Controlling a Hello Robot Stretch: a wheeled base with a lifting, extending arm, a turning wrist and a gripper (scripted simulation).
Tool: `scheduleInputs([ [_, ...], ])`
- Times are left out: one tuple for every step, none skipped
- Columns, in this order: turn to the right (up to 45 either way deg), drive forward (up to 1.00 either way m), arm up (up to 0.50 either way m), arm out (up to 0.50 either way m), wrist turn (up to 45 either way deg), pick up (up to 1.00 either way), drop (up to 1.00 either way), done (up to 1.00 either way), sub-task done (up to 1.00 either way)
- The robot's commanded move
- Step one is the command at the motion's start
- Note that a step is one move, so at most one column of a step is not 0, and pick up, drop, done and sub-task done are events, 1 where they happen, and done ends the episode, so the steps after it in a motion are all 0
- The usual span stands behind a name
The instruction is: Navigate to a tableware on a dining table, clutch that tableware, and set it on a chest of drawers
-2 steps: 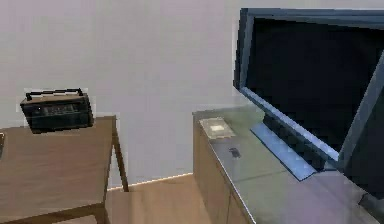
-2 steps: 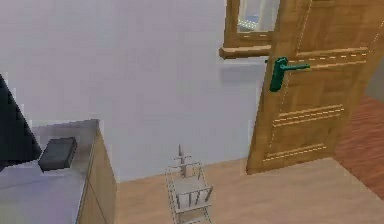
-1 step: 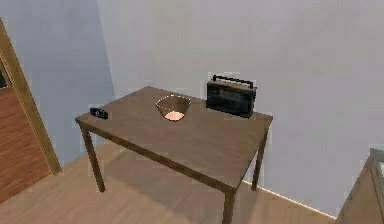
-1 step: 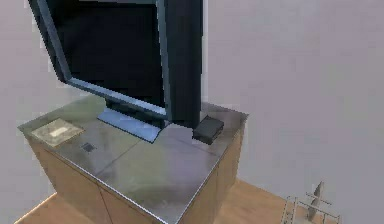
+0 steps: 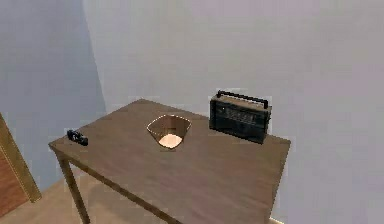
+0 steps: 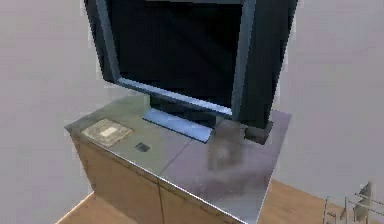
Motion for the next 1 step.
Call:
scheduleInputs([
  [-45.0,0.00,0.00,0.00,0.0,0.00,0.00,0.00,0.00],
])
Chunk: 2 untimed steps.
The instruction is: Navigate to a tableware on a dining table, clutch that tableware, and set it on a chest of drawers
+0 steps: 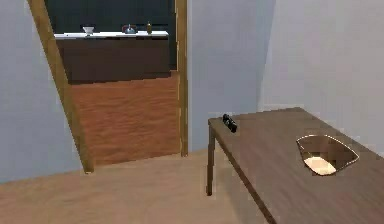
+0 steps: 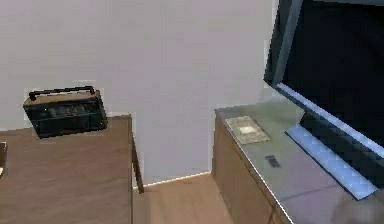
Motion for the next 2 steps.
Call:
scheduleInputs([
  [-45.0,0.00,0.00,0.00,0.0,0.00,0.00,0.00,0.00],
  [30.0,0.00,0.00,0.00,0.0,0.00,0.00,0.00,0.00],
])
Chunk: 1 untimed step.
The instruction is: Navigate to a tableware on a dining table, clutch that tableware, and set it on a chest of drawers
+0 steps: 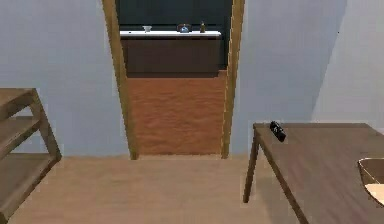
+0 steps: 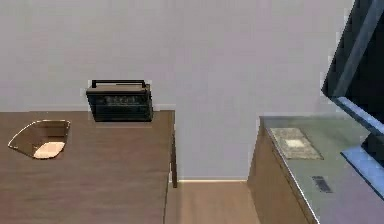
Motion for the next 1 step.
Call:
scheduleInputs([
  [0.0,1.00,0.00,0.00,0.0,0.00,0.00,0.00,0.00],
])
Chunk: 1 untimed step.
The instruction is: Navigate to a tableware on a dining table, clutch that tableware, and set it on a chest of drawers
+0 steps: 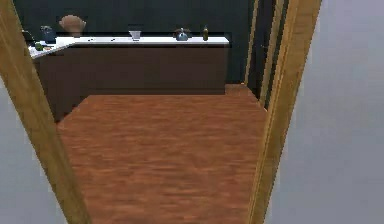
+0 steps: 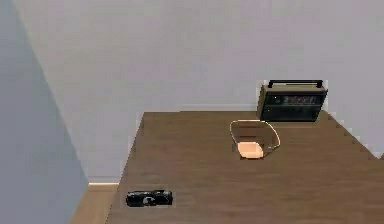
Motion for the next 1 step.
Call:
scheduleInputs([
  [30.0,0.00,0.00,0.00,0.0,0.00,0.00,0.00,0.00],
])
